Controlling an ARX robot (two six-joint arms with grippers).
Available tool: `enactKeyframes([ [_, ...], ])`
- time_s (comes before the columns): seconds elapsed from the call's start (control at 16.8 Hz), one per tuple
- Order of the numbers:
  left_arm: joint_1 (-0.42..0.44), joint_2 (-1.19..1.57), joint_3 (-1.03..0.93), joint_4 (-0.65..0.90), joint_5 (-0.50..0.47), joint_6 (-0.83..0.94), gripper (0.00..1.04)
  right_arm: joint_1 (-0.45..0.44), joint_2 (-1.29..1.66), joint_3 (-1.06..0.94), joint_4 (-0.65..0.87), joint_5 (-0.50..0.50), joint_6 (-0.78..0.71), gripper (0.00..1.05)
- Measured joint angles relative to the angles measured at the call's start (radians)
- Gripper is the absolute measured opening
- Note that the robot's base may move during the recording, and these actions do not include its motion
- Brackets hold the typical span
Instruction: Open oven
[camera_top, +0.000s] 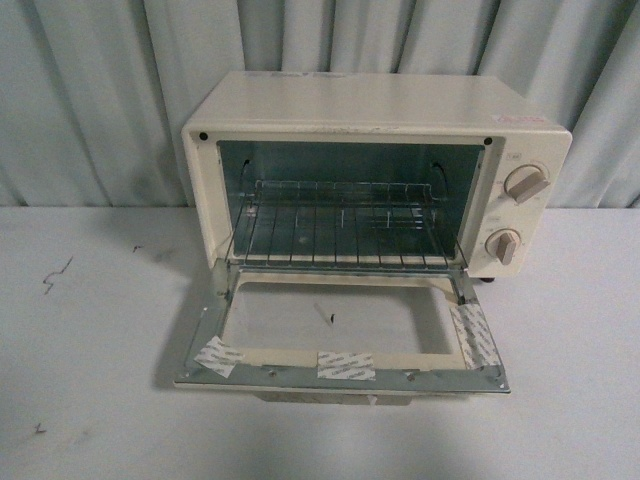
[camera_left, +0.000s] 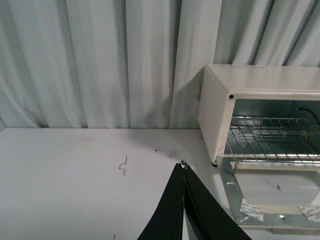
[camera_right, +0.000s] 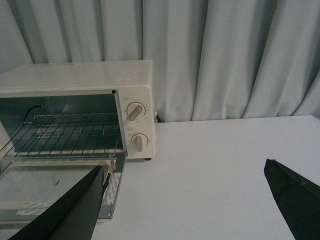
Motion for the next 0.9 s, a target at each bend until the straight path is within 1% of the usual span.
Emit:
enactKeyframes([
  [0.6, 0.001, 0.000, -0.006, -0.004, 0.003, 0.000, 0.02, 0.000, 0.000, 0.000, -0.002, 0.000, 0.000, 0.98],
  [0.72, 0.001, 0.000, -0.006, -0.004, 0.003, 0.000, 0.31, 0.000, 0.000, 0.000, -0.002, 0.000, 0.000, 0.98],
  [0.78, 0.001, 0.000, -0.006, -0.004, 0.003, 0.000, 0.44, 0.000, 0.000, 0.000, -0.002, 0.000, 0.000, 0.98],
  [0.9, 0.001, 0.000, -0.006, -0.004, 0.003, 0.000, 0.74, 0.000, 0.000, 0.000, -0.002, 0.000, 0.000, 0.98],
])
